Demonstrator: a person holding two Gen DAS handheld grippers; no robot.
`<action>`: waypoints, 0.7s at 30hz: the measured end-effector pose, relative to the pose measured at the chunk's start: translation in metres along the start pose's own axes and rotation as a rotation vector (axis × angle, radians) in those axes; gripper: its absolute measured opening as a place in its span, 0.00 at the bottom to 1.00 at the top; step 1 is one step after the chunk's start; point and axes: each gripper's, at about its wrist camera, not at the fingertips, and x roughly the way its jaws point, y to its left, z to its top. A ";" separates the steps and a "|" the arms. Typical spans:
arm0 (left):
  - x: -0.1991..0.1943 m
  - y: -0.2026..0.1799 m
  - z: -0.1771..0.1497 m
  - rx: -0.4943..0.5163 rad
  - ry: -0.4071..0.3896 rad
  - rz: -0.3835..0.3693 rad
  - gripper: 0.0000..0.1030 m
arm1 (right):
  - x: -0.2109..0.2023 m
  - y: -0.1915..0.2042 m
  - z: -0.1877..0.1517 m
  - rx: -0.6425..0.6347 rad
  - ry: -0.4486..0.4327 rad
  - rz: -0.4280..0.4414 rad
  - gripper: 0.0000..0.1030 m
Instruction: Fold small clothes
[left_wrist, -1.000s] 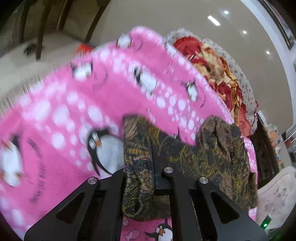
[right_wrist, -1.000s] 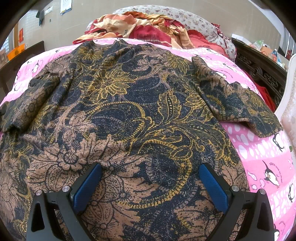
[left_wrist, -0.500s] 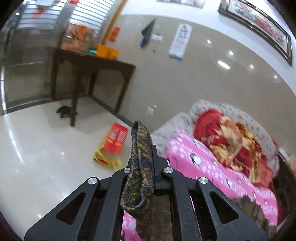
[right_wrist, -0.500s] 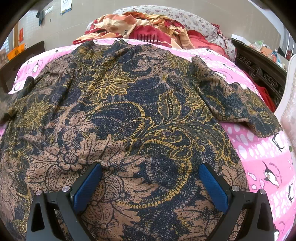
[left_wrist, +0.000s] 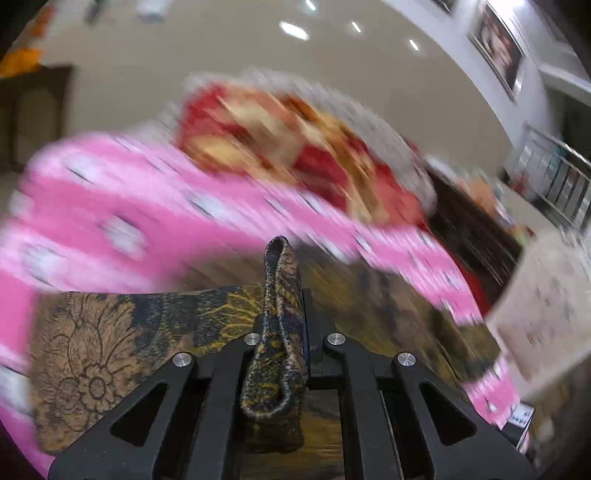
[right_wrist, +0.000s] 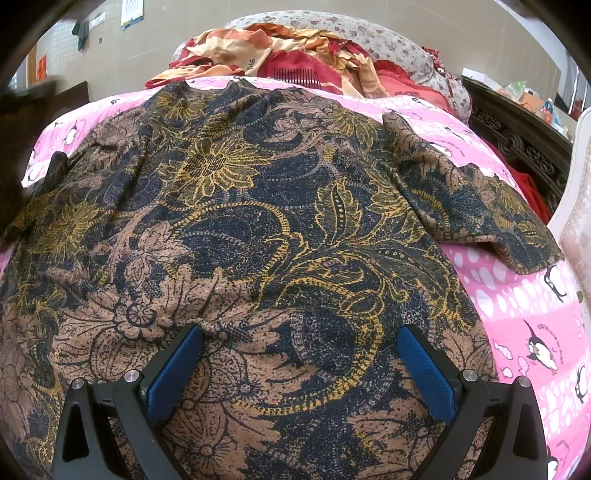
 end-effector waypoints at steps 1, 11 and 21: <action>0.024 -0.016 -0.016 0.025 0.048 -0.005 0.05 | 0.000 -0.001 0.000 0.001 0.001 0.001 1.00; 0.017 -0.045 -0.060 0.123 0.177 -0.086 0.41 | -0.012 -0.007 0.012 0.051 -0.008 0.018 0.99; -0.034 0.027 -0.116 0.077 0.158 0.107 0.55 | -0.005 0.041 0.093 0.030 -0.109 0.589 0.53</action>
